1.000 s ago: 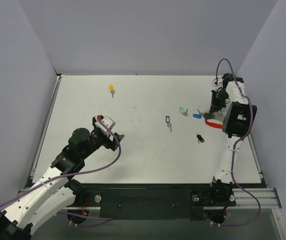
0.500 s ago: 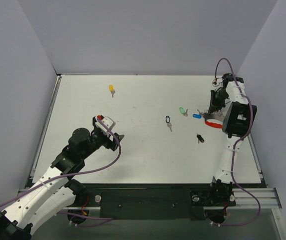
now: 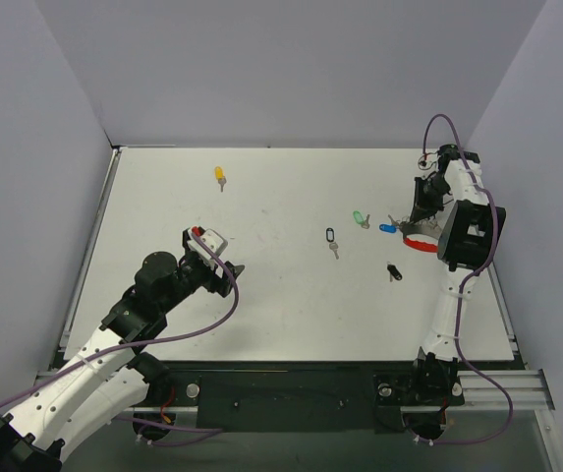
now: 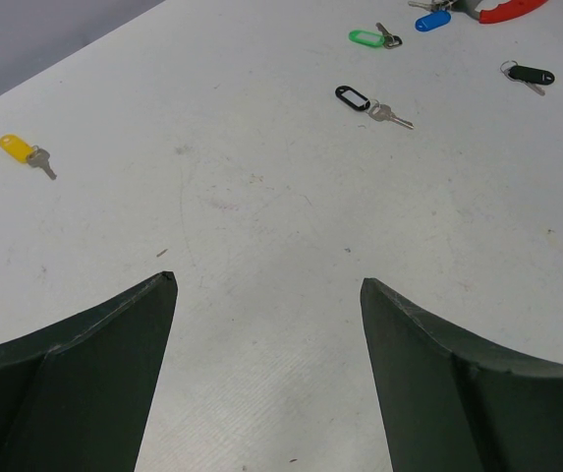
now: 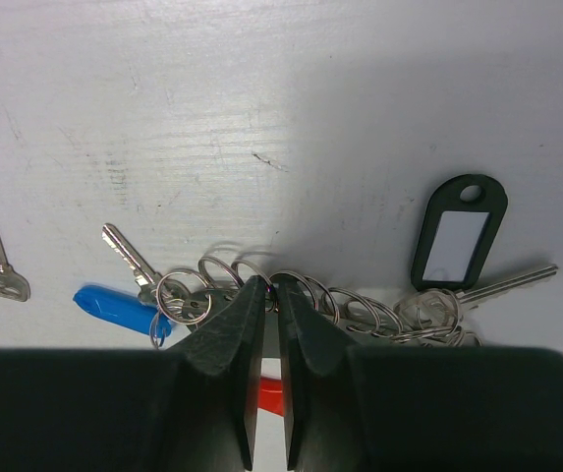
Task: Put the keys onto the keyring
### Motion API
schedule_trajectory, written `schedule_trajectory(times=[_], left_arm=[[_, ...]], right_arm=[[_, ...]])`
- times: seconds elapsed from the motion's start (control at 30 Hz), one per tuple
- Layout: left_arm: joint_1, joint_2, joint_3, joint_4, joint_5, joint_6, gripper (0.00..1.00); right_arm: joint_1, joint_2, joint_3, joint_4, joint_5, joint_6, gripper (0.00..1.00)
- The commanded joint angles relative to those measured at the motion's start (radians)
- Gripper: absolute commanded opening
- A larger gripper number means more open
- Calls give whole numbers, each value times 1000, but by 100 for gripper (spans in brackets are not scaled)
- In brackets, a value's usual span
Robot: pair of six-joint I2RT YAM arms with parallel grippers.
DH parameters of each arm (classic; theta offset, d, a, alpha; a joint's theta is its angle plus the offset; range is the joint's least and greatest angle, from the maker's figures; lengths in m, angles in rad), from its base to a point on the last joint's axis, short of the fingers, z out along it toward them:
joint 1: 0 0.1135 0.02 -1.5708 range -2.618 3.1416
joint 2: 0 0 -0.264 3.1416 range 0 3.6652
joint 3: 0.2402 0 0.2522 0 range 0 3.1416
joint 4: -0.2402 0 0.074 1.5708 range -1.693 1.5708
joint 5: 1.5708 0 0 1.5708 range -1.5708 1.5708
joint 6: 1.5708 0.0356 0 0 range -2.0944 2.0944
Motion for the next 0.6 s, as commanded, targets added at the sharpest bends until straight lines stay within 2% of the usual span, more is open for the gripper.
schedule_trajectory(times=[0.0, 0.57], left_arm=[[7, -4, 2, 45, 14, 9, 86], [5, -6, 2, 45, 16, 11, 86]], right_arm=[[0, -73, 16, -29, -8, -10, 7], [0, -92, 16, -26, 1, -11, 11]])
